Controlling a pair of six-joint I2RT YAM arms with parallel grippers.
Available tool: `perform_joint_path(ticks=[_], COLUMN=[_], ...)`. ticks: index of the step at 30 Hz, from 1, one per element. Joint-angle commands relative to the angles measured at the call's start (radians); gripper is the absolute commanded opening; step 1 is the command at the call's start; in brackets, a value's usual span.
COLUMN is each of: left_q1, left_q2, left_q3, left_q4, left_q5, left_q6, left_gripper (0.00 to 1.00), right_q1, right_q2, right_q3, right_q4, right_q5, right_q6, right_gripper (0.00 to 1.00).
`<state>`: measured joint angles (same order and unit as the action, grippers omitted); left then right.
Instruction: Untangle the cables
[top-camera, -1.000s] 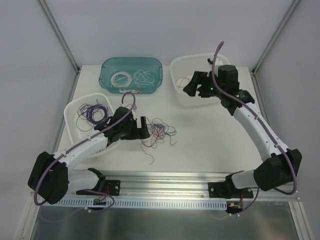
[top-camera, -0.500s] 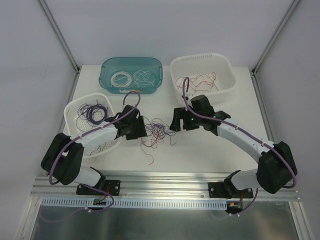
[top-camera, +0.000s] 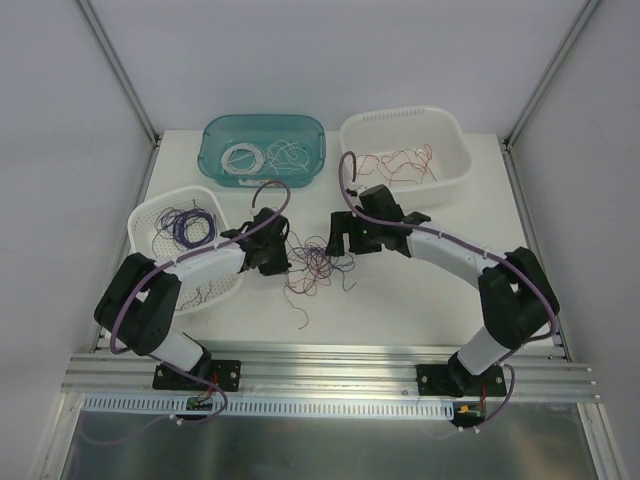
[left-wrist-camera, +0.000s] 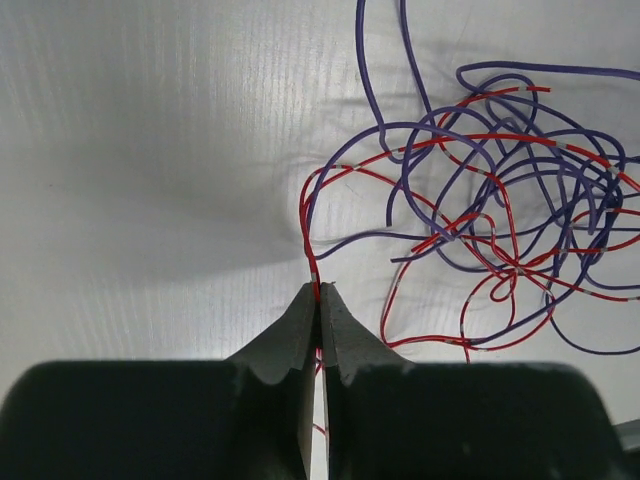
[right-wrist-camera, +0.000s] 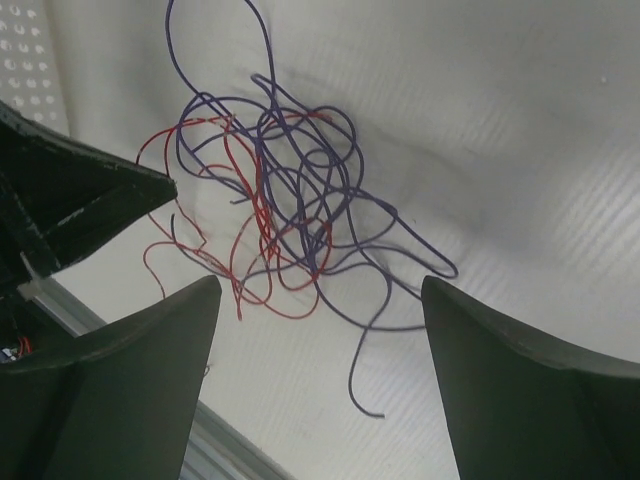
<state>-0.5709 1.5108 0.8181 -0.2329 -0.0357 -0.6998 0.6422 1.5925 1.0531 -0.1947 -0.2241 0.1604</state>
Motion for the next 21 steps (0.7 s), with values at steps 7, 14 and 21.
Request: perform_joint_path(ticks=[7, 14, 21], left_q1=[-0.017, -0.015, 0.054], left_q2=[-0.185, -0.355, -0.431], left_q3=[-0.031, 0.007, 0.125], left_q4=[-0.026, -0.069, -0.157], left_q5=[0.008, 0.004, -0.021], left_q6=[0.074, 0.160, 0.247], left_gripper=[0.00, 0.00, 0.00], right_q1=[0.060, 0.056, -0.087], right_q2=[0.234, 0.241, 0.080], right_q3=[0.166, 0.124, -0.040], right_q4=[0.044, 0.008, -0.075], right_q5=[0.008, 0.132, 0.256], right_q6=[-0.022, -0.045, -0.045], right_gripper=[0.80, 0.31, 0.01])
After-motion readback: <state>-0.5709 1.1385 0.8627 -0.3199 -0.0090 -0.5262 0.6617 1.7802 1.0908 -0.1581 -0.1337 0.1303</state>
